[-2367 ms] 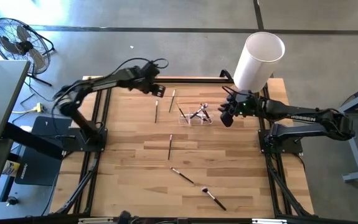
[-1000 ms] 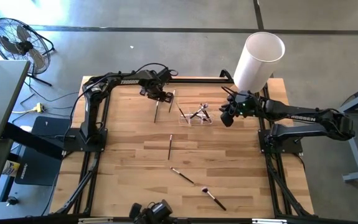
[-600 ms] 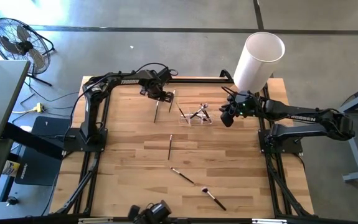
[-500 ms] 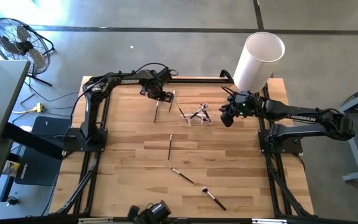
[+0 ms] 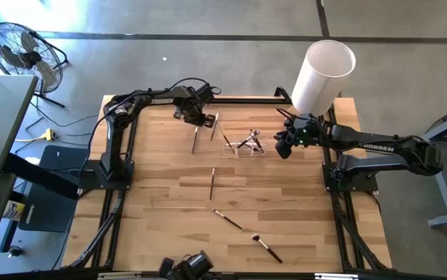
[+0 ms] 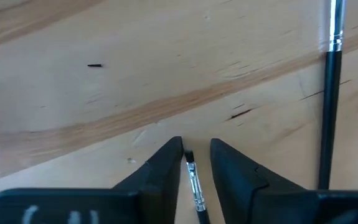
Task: Put items in baskets/containers
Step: Put the eyeshadow brush into the left section of the transparent organizer
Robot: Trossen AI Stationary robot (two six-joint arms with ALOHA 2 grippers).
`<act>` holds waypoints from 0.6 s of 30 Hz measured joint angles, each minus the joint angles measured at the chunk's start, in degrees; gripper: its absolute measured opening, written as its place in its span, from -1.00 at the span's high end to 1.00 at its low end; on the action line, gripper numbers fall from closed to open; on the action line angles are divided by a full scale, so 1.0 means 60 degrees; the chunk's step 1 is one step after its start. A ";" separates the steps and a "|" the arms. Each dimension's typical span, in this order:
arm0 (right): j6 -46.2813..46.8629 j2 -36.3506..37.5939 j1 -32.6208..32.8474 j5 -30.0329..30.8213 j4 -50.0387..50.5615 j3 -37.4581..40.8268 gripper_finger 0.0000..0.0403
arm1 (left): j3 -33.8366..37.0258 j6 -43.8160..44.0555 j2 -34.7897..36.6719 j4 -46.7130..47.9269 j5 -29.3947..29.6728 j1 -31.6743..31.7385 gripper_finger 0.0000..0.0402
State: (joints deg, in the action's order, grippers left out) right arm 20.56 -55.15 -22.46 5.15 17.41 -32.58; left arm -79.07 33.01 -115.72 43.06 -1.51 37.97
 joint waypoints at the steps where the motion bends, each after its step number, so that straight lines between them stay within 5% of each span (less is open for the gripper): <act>1: 0.0003 -0.0002 0.0000 0.0000 0.0000 0.0000 0.59 | 0.0004 0.0000 0.0000 0.0014 0.0001 0.0001 0.63; 8: 0.0036 -0.0002 0.0000 -0.0097 0.0000 0.0000 0.59 | 0.0007 -0.0534 0.0000 0.0213 -0.0364 0.0012 0.97; 18: 0.0105 -0.0002 0.0000 -0.0614 -0.0003 0.0000 0.59 | 0.0127 -0.1232 0.0538 0.0841 -0.0297 -0.0250 1.00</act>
State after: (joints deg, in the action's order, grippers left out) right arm 21.19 -55.16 -22.46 1.47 17.39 -32.58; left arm -78.31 25.62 -112.49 48.11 -3.29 36.47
